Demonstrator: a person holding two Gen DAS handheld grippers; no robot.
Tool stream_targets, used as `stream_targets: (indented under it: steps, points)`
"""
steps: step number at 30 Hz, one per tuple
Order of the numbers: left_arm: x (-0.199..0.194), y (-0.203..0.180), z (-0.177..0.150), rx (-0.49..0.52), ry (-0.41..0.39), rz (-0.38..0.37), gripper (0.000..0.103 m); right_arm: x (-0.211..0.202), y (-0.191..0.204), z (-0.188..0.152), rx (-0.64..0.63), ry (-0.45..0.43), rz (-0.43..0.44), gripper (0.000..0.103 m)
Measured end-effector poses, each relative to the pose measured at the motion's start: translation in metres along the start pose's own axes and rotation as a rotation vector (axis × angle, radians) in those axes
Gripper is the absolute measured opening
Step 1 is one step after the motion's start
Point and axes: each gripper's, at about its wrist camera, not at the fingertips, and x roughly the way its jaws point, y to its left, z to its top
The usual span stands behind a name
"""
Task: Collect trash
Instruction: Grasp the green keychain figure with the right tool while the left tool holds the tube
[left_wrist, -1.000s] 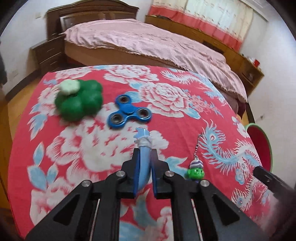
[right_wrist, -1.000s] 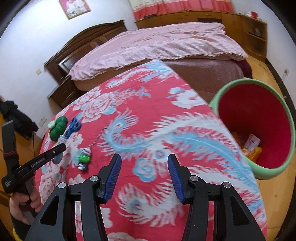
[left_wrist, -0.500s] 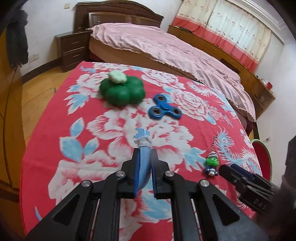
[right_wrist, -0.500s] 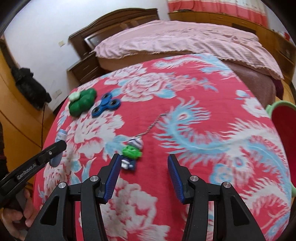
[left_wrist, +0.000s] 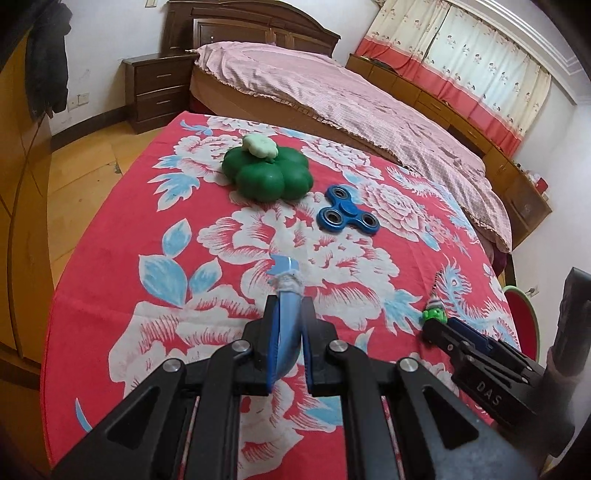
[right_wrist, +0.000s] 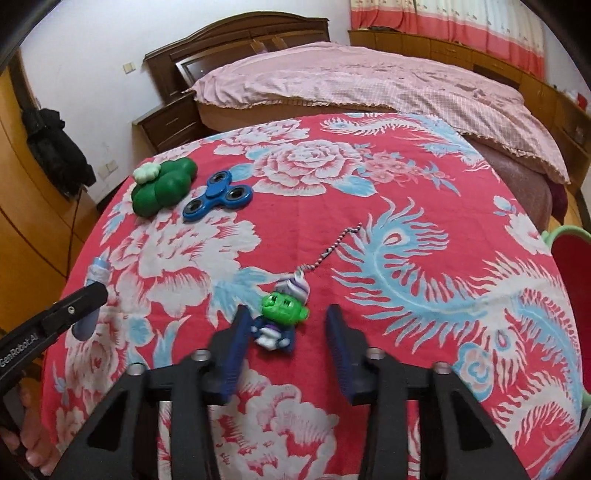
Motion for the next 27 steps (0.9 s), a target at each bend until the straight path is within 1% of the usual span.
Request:
stream_targets:
  steps: [2,4,6,17,27]
  points:
    - [-0.001,-0.001,-0.001,0.004,0.000,-0.001,0.010,0.000,-0.002,0.000,0.007,0.005,0.009,0.023]
    - [-0.004,-0.004,-0.002,0.008,-0.002,-0.003,0.010,-0.001,-0.004,-0.001,0.011,0.012,0.026,0.022]
    - [-0.007,-0.008,-0.002,0.013,-0.006,-0.006,0.010,-0.005,-0.006,0.000,0.020,0.011,0.040,0.018]
    - [-0.018,-0.026,-0.004,0.039,-0.014,-0.022,0.010,-0.038,-0.025,-0.001,0.059,-0.050,0.064,0.016]
    - [-0.030,-0.044,-0.008,0.062,-0.023,-0.044,0.010,-0.074,-0.051,-0.010,0.119,-0.109,0.070,0.016]
